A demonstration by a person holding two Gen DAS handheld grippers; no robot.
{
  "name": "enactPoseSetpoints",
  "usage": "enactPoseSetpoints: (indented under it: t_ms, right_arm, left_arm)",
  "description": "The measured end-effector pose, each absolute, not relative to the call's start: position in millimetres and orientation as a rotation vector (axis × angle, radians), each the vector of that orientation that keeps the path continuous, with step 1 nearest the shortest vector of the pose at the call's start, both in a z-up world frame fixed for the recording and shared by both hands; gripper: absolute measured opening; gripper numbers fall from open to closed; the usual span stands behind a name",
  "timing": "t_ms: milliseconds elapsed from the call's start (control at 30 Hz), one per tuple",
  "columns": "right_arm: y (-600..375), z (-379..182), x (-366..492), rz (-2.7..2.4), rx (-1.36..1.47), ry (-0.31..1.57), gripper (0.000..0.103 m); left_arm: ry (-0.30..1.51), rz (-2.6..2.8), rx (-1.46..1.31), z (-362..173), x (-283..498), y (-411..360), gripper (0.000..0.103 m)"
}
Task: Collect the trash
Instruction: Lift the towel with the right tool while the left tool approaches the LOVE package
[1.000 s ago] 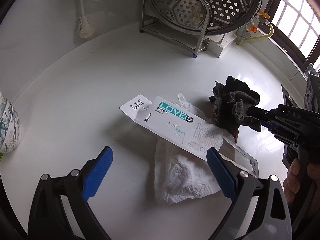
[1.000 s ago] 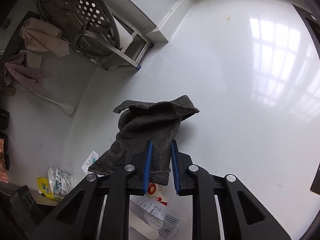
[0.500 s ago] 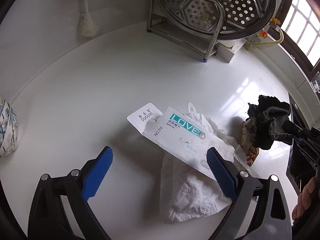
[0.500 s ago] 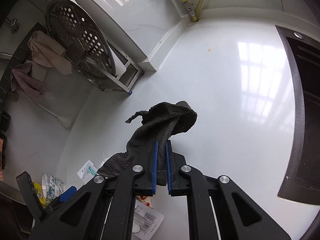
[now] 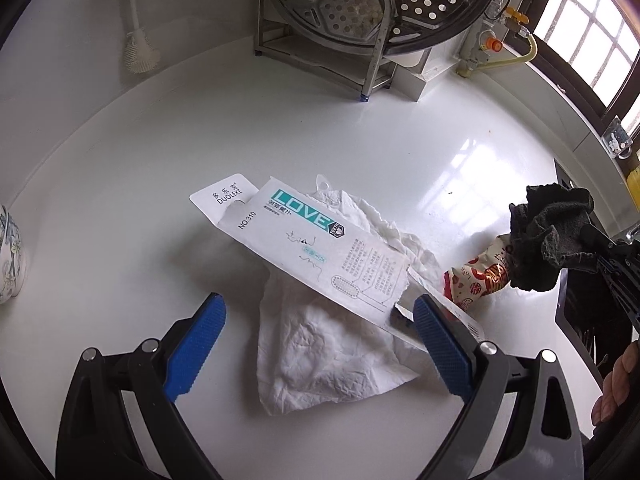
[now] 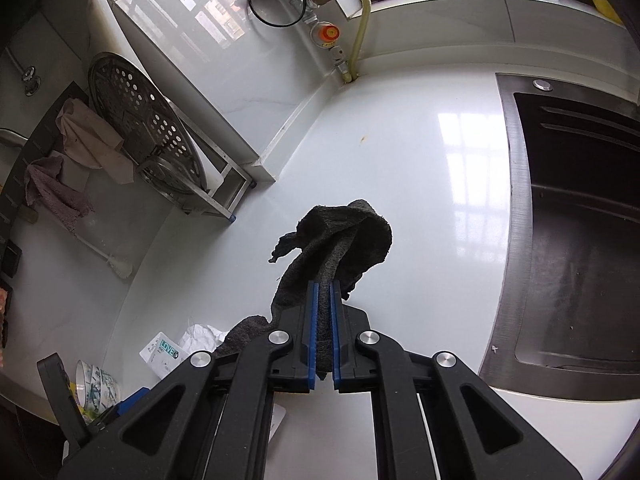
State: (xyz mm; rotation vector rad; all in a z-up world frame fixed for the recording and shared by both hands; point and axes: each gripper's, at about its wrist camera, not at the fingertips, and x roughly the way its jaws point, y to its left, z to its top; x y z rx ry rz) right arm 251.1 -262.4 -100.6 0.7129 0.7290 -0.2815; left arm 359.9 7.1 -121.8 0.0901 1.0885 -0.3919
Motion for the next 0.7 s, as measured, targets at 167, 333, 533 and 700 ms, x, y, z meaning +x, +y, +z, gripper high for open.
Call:
enactPoseSetpoints:
  t_ms: [167,333,533,700]
  right_arm:
    - [-268.7,-93.5,236.7,-0.270,0.727,0.711,0.005]
    - [-268.9,-107.1,222.5,-0.239,0.779,0.758,0.005]
    - [-248.4,-129.1,202.1,-0.190,0.789,0.859,0.005]
    - [-234.3,-145.3,198.8,-0.115,0.806,0.937,0.008]
  left_arm:
    - [1.086,-0.392,0.109,-124.7,353.7,7.1,0.093]
    - [1.086,-0.388,0.118,-125.4,348.3,11.8,0.093]
    - [1.084,-0.395,0.130,-125.4,340.4,14.6,0.093]
    - [1.088,-0.393,0.134,-128.1,335.4,19.7,0.093]
